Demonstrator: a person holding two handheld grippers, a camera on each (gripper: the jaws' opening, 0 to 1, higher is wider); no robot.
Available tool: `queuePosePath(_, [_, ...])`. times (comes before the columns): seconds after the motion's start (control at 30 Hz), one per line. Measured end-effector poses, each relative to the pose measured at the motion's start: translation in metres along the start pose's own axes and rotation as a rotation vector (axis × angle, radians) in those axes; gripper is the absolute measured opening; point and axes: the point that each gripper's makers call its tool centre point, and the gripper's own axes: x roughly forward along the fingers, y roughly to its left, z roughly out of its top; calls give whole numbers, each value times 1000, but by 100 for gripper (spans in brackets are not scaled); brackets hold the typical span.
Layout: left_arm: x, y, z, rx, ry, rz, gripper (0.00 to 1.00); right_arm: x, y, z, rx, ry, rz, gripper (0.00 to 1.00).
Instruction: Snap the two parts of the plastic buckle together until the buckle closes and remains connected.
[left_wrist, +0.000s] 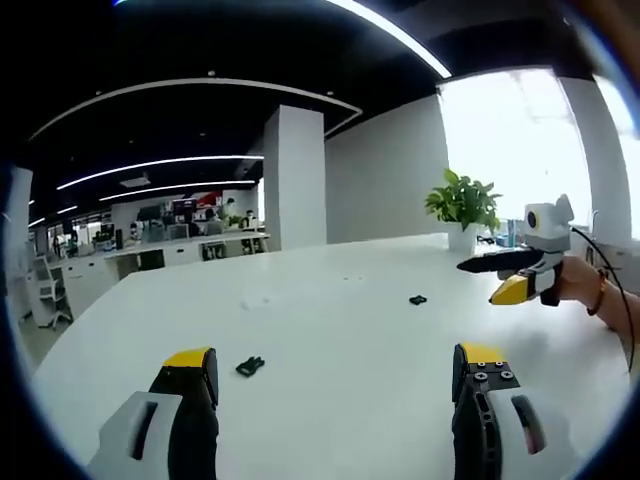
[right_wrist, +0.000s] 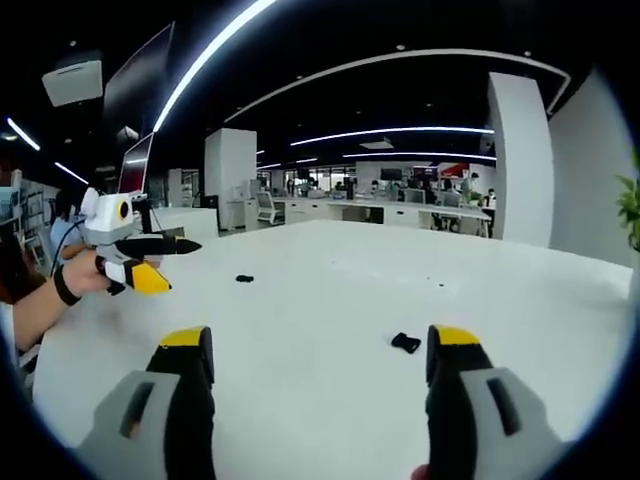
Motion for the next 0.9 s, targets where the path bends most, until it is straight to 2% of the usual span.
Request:
queuePosePath(0.07, [1, 0, 3, -8, -14, -8, 99, 1, -1, 4, -3, -8, -1, 88])
queuePosePath(0.2, [2, 2, 1, -5, -3, -7, 99, 4, -2, 8, -13, -14, 1, 88])
queuePosePath(0.53, [10, 12, 3, -29, 0, -8, 99, 10, -5, 1, -7, 9, 0, 88])
queuePosePath(0.7, [14, 11, 4, -23, 7, -18, 99, 13, -7, -2, -6, 18, -6, 88])
queuePosePath(0.9, [21, 14, 13, -28, -9, -30, 99, 19, -11, 0, 2, 12, -8, 88])
